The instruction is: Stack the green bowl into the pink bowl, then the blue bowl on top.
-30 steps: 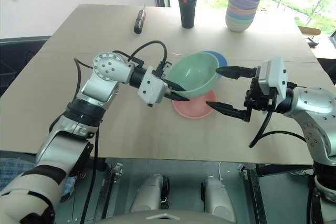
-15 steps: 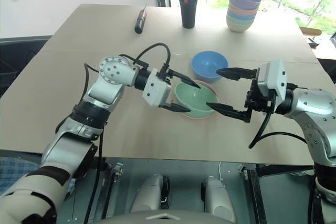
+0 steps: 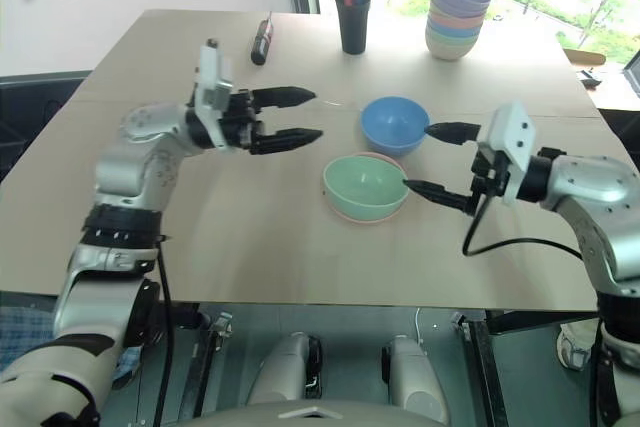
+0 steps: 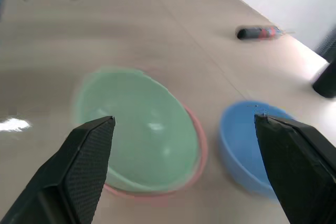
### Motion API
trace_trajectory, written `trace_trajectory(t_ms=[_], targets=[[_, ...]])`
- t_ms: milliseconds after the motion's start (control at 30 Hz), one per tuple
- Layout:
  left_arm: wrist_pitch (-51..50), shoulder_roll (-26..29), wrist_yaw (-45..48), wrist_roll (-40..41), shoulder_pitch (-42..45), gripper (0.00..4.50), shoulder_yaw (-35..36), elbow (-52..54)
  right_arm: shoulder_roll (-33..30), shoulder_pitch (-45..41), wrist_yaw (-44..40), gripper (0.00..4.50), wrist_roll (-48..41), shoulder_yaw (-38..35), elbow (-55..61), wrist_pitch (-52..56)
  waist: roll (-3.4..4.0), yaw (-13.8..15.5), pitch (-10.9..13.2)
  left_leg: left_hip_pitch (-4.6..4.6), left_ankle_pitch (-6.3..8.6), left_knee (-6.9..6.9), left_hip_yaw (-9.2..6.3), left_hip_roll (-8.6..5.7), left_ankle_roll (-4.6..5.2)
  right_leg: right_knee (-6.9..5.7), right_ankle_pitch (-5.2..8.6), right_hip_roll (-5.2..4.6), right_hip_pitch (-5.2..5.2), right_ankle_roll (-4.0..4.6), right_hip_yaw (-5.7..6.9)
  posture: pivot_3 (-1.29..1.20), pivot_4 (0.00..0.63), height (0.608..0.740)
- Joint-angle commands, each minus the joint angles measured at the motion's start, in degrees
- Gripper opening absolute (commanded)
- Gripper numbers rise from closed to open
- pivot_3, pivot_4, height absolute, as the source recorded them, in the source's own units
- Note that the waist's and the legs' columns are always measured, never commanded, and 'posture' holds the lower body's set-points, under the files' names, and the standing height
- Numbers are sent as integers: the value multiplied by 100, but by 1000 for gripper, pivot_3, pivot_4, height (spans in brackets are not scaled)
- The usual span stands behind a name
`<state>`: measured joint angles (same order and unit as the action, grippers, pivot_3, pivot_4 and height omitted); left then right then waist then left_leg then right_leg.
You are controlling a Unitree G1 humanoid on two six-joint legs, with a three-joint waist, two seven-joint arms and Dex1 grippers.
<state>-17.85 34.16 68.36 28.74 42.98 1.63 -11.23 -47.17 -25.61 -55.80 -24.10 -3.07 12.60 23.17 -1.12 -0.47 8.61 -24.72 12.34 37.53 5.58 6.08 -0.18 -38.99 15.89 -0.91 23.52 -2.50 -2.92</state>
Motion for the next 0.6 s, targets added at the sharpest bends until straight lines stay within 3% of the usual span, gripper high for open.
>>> trace_trajectory(t_ms=[33, 200, 400, 600], targets=[[-181, 221, -337, 94, -172, 3495, 426, 387, 4, -531, 26, 4500, 569, 312, -665, -291, 0, -12, 0, 0, 0, 0, 0, 0, 0, -1, 0, 0, 2, 0, 0, 0, 150, 740], [-286, 572, -522, 93, -636, 3495, 775, 664, 291, -1562, -95, 4500, 1550, 1024, -2173, -1227, 4, -34, 3, -2, -1, -5, 6, 1, -2, -1, 0, 0, 8, 1, -4, 0, 150, 740], [-548, 834, -771, 277, -1239, 3495, 1189, 1250, 516, -2745, -309, 4500, 3037, 2054, -4378, -3730, 8, -19, 8, -3, -2, -11, 14, 2, -4, 4, 0, -1, 15, 2, -8, 0, 150, 740], [-762, 909, -1038, 455, -1806, 3495, 1493, 1802, 930, -3506, -248, 4500, 3855, 2629, -5953, -5320, 9, -41, 9, -2, -10, -12, 20, 2, -17, 4, 0, -3, 16, 2, -12, 0, 150, 740]])
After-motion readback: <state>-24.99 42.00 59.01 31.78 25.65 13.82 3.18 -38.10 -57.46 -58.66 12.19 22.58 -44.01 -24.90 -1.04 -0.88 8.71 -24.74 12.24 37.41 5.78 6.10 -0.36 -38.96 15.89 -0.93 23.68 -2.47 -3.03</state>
